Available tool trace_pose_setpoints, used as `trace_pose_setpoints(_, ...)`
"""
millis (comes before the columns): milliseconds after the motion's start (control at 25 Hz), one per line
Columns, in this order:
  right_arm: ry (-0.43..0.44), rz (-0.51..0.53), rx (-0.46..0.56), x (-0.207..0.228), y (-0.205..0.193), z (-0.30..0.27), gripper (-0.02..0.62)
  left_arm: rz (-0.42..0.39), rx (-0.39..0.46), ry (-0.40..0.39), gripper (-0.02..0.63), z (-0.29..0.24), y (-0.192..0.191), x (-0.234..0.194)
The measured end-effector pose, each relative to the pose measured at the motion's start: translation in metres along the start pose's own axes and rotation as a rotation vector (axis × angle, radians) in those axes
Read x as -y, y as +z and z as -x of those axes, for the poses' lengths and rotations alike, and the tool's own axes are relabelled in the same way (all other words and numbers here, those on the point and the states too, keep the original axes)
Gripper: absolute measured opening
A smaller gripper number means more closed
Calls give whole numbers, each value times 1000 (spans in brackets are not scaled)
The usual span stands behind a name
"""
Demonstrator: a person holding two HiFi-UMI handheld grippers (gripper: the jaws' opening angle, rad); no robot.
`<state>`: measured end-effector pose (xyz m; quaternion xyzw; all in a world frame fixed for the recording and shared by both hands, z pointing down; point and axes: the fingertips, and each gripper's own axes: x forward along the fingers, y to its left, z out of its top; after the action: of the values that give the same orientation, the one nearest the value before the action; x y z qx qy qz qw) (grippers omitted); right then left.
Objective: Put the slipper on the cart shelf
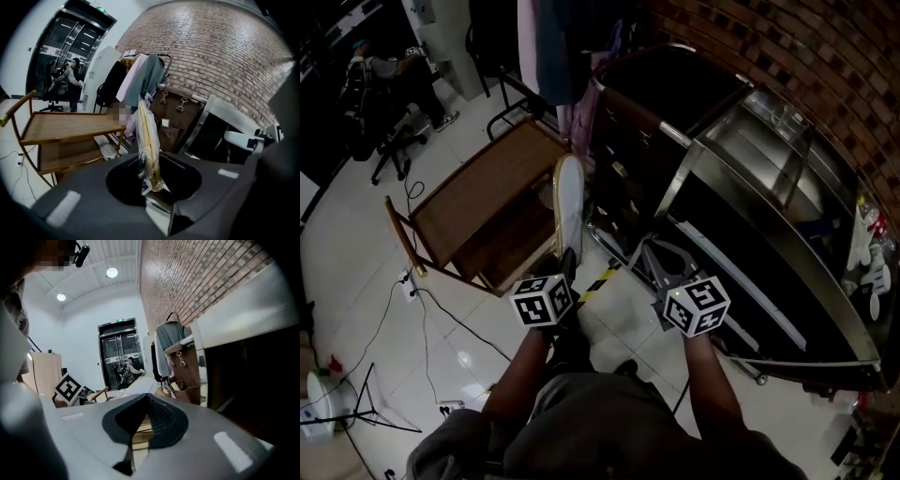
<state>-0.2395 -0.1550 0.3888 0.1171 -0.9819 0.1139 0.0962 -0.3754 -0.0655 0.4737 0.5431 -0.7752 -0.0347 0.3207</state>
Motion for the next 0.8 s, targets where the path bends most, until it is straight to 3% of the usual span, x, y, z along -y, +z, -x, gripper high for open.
trace_pose_setpoints(520,-215,-83,45,46,-45,173,-2,-114,-225,-185,78,23,-144,146)
trace_pose_setpoints(800,-351,-134,47,69,-75,239,-2,-167,-341,-299,78,11,-208,198)
